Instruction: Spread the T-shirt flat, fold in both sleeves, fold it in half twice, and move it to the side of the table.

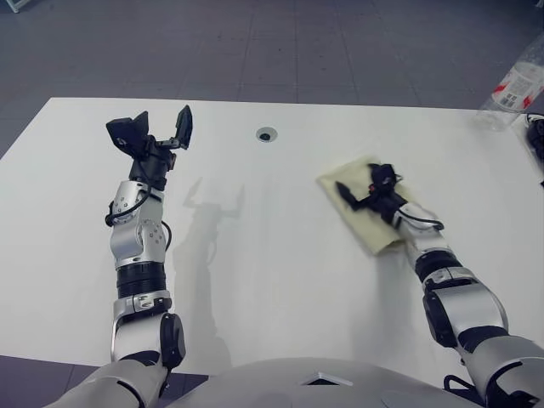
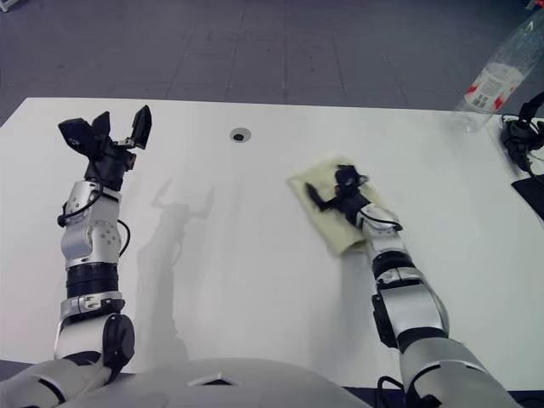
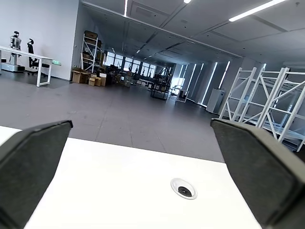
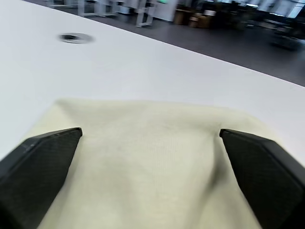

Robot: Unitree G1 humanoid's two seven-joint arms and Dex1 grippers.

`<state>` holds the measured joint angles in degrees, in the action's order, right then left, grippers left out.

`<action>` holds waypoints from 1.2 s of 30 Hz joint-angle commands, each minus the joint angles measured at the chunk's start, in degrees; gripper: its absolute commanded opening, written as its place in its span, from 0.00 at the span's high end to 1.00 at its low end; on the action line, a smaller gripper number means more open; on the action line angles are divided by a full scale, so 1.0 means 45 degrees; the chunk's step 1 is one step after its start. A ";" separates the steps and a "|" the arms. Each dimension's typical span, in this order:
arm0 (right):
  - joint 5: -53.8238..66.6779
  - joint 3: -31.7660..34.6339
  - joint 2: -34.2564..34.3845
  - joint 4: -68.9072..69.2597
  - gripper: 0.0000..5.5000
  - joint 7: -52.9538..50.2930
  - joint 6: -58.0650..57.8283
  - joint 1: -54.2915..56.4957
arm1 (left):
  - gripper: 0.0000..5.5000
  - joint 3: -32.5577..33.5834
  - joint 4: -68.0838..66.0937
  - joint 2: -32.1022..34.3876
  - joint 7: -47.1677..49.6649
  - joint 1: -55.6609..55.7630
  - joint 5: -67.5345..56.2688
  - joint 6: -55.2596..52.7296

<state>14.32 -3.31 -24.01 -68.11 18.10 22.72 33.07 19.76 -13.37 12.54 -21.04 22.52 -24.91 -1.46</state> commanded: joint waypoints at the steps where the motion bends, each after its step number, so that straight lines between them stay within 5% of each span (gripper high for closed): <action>1: 0.0309 0.1667 -0.0201 -0.2062 0.02 -0.1895 -0.2518 -0.2011 | 0.02 0.0436 -0.0035 0.0422 -0.0014 -0.0495 -0.0100 0.0133; 10: 0.0045 0.3240 -0.0002 -0.1967 0.02 -0.2035 -0.2469 -0.1742 | 0.02 0.0422 0.0046 0.0490 0.0013 -0.0595 -0.0027 0.0206; 23: 0.0279 0.4431 -0.1158 0.0465 0.02 0.1033 -0.0138 0.0687 | 0.02 -0.0377 0.0786 0.0370 0.0013 -0.0760 0.0466 0.0229; 28: 0.0391 0.4510 -0.1004 0.6246 0.02 -0.0343 -0.2015 0.0819 | 0.02 -0.1122 0.4141 -0.0161 0.1821 -0.1602 0.1242 -0.0614; 32: 0.0556 0.3446 0.0985 1.4227 0.02 -0.2801 -0.5049 -0.1612 | 0.02 -0.2068 0.6088 -0.1236 0.3482 -0.2590 0.2370 -0.0880; 36: 0.0113 0.1946 0.3278 1.7199 0.02 -0.4272 -0.5337 -0.3298 | 0.02 -0.2977 0.6184 -0.1648 0.3671 -0.3467 0.3430 0.0067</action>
<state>15.48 13.99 -21.78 -16.18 9.07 7.04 30.38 11.92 9.31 8.65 -8.73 12.73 -16.58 -2.85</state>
